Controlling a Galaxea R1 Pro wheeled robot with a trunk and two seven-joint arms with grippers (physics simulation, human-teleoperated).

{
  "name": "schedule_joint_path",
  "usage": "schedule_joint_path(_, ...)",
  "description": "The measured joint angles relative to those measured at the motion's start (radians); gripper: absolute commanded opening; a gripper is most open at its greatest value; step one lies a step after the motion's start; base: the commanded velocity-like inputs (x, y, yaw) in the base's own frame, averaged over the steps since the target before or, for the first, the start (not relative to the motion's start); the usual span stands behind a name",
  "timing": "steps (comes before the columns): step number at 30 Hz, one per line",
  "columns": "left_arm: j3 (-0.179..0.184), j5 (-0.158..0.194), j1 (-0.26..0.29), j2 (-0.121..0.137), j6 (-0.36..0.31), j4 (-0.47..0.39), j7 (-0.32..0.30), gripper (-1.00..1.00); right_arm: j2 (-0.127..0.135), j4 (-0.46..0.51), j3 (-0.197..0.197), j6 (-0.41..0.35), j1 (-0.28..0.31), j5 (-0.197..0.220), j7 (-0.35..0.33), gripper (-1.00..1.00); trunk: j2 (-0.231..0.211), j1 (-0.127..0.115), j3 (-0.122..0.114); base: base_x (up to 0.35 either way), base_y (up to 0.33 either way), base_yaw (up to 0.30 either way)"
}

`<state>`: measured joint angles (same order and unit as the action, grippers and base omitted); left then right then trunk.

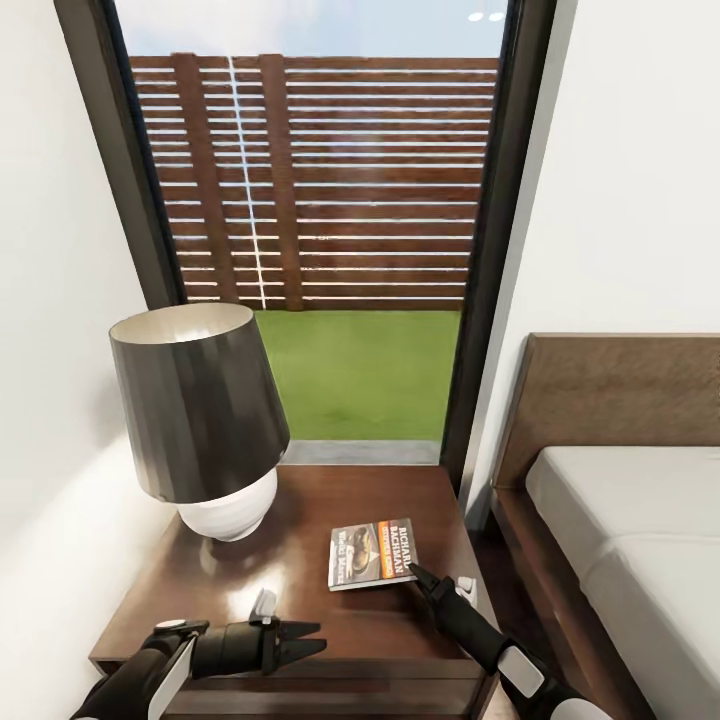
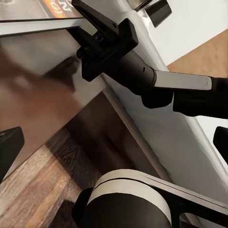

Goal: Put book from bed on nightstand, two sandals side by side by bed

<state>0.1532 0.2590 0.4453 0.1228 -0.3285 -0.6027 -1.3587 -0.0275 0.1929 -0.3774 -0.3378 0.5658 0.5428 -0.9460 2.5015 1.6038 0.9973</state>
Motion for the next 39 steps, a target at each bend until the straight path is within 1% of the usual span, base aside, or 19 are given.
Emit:
schedule_joint_path(14,0.0,0.0,0.0,0.0,0.0,0.0,0.0,1.0,0.0,0.0,0.0,0.0,0.0,0.0,0.001,-1.0,0.0,0.0,0.0,0.0,0.0,0.0)
schedule_joint_path(15,0.0,0.0,0.0,0.0,0.0,0.0,0.0,1.0,0.0,0.0,0.0,0.0,0.0,0.0,0.001,1.0,0.0,0.0,0.0,0.0,0.0,0.0)
schedule_joint_path(39,0.0,0.0,0.001,0.0,0.001,0.001,0.002,1.0,0.0,0.0,-0.001,-0.001,0.0,0.001,0.001,1.0,0.0,0.0,0.0,-0.002,0.0,0.0)
